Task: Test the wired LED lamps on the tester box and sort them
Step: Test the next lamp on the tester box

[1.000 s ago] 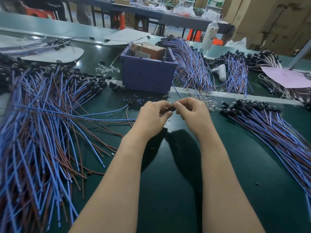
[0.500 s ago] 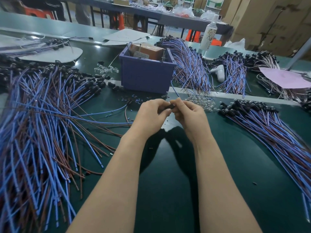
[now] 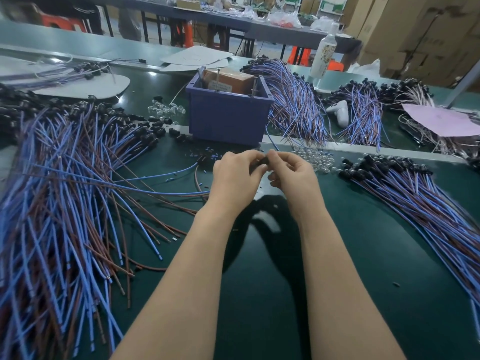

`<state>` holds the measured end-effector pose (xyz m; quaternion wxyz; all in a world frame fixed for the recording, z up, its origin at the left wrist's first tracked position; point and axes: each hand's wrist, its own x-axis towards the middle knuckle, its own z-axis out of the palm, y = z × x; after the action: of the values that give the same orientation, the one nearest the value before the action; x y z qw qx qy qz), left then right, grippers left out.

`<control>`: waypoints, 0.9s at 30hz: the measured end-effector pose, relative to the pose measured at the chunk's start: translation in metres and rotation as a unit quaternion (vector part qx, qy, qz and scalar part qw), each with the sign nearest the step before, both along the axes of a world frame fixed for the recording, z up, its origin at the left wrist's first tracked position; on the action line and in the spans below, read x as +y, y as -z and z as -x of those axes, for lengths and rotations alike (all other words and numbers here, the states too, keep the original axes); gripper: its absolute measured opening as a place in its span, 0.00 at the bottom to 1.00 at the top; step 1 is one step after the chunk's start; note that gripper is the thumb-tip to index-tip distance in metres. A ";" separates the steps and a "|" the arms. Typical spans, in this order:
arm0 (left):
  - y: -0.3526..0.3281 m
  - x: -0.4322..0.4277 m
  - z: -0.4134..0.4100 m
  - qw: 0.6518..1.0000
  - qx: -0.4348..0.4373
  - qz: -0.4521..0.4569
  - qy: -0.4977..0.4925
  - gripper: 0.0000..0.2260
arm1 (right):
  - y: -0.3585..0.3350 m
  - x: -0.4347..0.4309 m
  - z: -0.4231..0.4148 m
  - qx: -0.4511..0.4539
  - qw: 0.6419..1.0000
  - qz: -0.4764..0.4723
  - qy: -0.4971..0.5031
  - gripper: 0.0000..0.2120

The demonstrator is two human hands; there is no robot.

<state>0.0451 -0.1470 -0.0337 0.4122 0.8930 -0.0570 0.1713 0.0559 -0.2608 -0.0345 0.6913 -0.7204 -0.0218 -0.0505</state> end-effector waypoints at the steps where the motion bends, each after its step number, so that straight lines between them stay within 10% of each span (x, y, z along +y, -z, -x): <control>1: 0.001 -0.001 0.000 1.000 0.004 -0.009 -0.011 0.12 | -0.001 -0.002 0.000 -0.011 0.999 0.032 0.001 0.04; 4: 0.005 0.002 0.000 0.998 0.041 -0.046 -0.022 0.09 | -0.004 -0.009 -0.003 -0.049 0.994 0.065 0.078 0.06; 10: 0.002 0.015 0.000 0.998 0.038 -0.045 -0.035 0.08 | -0.002 -0.052 -0.016 -0.021 0.886 -0.228 0.403 0.08; 14: 0.004 0.017 -0.003 0.996 0.031 -0.065 -0.057 0.07 | 0.002 -0.049 -0.011 -0.049 0.868 0.016 0.494 0.16; 17: 0.004 0.011 -0.004 0.994 0.014 -0.093 -0.051 0.08 | 0.000 -0.018 -0.002 -0.214 0.859 0.284 0.368 0.16; 21: 0.007 0.008 -0.004 0.992 -0.032 -0.101 -0.065 0.08 | 0.005 0.017 0.004 -0.181 0.929 0.317 0.066 0.11; 27: 0.006 0.005 0.001 0.960 -0.166 0.007 -0.226 0.11 | 0.014 0.019 0.002 -0.140 0.950 0.271 0.072 0.10</control>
<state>0.0437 -0.1421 -0.0393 0.3535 0.8390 0.0799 0.4059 0.0540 -0.2420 -0.0482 0.4546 -0.8660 -0.0798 -0.1925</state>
